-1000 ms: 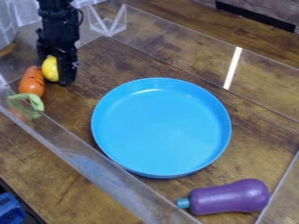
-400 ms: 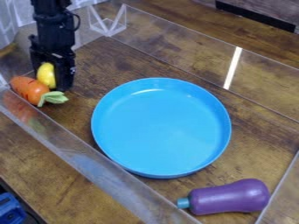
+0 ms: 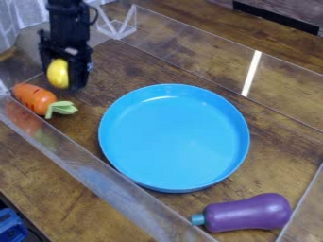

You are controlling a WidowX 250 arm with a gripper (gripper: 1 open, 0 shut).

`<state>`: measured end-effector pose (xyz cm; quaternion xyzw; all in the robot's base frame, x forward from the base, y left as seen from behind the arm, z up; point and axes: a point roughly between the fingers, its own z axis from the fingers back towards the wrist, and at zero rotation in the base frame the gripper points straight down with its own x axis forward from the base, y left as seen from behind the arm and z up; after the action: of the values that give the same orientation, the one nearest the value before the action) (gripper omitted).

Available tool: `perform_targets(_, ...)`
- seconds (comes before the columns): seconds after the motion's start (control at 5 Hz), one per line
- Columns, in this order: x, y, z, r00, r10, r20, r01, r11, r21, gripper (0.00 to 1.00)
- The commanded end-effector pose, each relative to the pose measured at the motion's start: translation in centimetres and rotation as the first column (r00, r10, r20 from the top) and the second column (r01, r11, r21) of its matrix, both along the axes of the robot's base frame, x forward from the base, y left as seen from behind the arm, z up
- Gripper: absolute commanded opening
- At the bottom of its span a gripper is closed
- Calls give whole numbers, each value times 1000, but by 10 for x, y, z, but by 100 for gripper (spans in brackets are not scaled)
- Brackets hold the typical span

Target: Put the lemon on the blue tray

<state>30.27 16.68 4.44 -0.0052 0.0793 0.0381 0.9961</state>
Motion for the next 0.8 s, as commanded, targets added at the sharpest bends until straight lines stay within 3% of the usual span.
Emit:
perform_targets(0.0, 26, -8, 48, 997, -4, 73, 0, 998, 65, 0)
perform_targets(0.4, 20, -11, 39, 996, 52, 69, -57, 996, 75, 0)
perform_targets(0.6, 22, -8, 25, 998, 0, 65, -5, 997, 73, 0)
